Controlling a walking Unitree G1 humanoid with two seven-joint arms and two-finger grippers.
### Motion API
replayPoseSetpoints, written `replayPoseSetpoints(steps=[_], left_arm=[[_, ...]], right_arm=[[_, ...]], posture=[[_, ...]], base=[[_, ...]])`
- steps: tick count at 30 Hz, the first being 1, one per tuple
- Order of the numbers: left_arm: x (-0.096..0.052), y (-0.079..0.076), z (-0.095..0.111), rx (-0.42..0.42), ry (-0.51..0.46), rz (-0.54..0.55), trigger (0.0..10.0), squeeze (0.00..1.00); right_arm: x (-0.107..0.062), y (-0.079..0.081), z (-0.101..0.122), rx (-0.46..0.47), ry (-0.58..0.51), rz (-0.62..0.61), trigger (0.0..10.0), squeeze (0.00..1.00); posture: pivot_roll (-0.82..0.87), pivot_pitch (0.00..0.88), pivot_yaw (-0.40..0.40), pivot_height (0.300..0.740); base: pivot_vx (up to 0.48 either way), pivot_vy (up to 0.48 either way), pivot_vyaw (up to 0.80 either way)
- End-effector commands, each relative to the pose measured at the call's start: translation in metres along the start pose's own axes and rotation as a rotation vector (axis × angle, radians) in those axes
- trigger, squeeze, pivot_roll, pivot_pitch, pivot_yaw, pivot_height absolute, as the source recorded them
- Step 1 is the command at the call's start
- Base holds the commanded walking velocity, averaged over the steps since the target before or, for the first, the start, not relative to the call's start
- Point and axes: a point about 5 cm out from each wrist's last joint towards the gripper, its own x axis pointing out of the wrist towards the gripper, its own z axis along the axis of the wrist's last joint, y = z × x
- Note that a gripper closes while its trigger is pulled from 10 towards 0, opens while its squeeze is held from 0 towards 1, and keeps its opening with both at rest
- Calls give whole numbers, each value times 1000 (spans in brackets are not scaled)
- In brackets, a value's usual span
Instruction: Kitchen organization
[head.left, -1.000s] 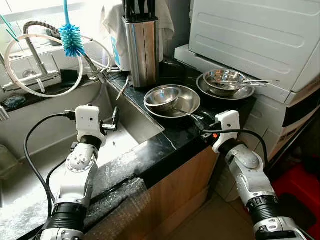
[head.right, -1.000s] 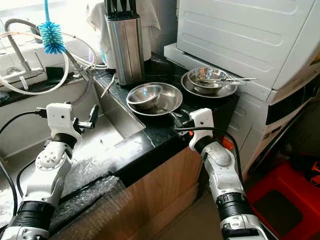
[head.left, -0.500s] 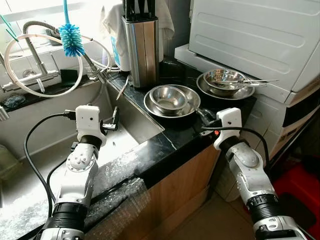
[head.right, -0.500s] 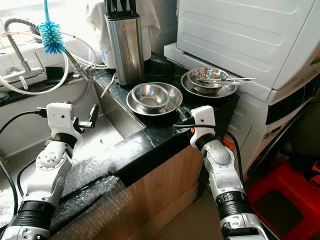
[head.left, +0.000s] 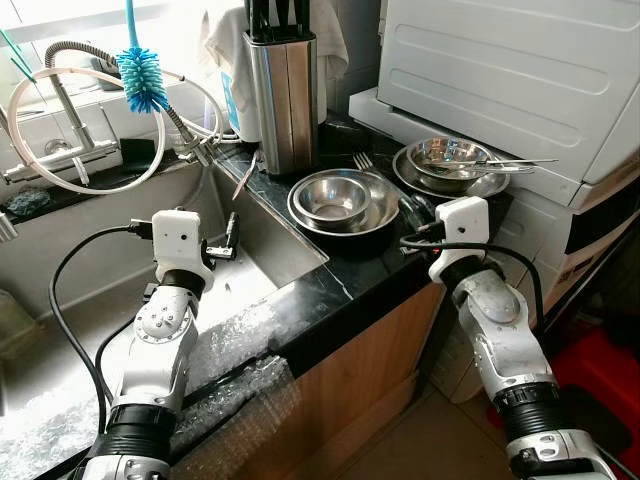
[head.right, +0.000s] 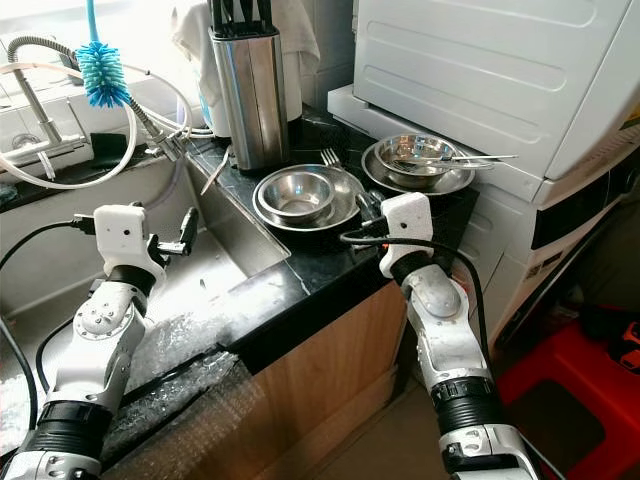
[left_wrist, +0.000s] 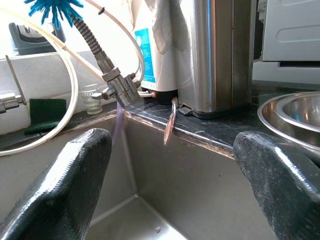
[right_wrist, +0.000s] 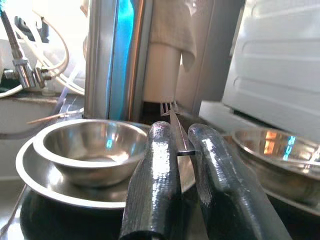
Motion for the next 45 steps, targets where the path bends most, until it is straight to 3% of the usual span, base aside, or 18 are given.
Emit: replayPoseSetpoints(steps=[1,3,7,8,12,18,19,20,23,33,39,45], left_arm=[[3,-2,2,8,-6,-1,10000,0],[3,-2,2,8,-7,-1,10000,0],[5,-2,5,9,-18,1,10000,0],[5,-2,5,10,-22,1,10000,0],[5,-5,9,47,-44,-18,10000,0],[6,-10,16,114,-93,-47,10000,0],[7,-11,18,127,-106,-53,10000,0],[7,-14,22,155,-127,-72,10000,0],[7,-16,27,198,-161,-88,10000,0],[6,-33,38,297,-247,-188,10000,0],[5,-37,39,314,-266,-212,10000,0],[-1,-53,36,388,-284,-324,10000,0]], right_arm=[[3,3,12,2,-46,-2,10000,0],[3,4,15,28,-59,-6,10000,0],[7,18,34,167,-120,54,10000,0],[8,27,40,241,-124,109,10000,0],[6,53,55,303,-143,281,10000,0],[4,70,57,340,-86,351,10000,0],[4,73,57,366,-63,359,10000,0],[3,77,55,451,-32,365,10000,0],[2,83,56,514,-17,381,10000,0],[0,95,55,549,26,410,10000,0],[0,95,55,551,35,409,10000,0],[2,94,55,557,34,402,10000,0]], posture=[[-182,0,18,740],[-183,0,18,740],[-183,0,18,740],[-183,0,17,740],[-182,0,15,740],[-183,0,13,740],[-183,0,12,740],[-181,0,11,740],[-182,0,10,740],[-180,0,9,740],[-179,0,10,740],[-180,0,10,740]], base=[[0,0,0],[0,0,0],[0,0,0],[0,0,0],[0,0,0],[0,0,0],[0,0,0],[0,0,0],[0,0,0],[0,0,0],[0,0,0],[0,0,0]])
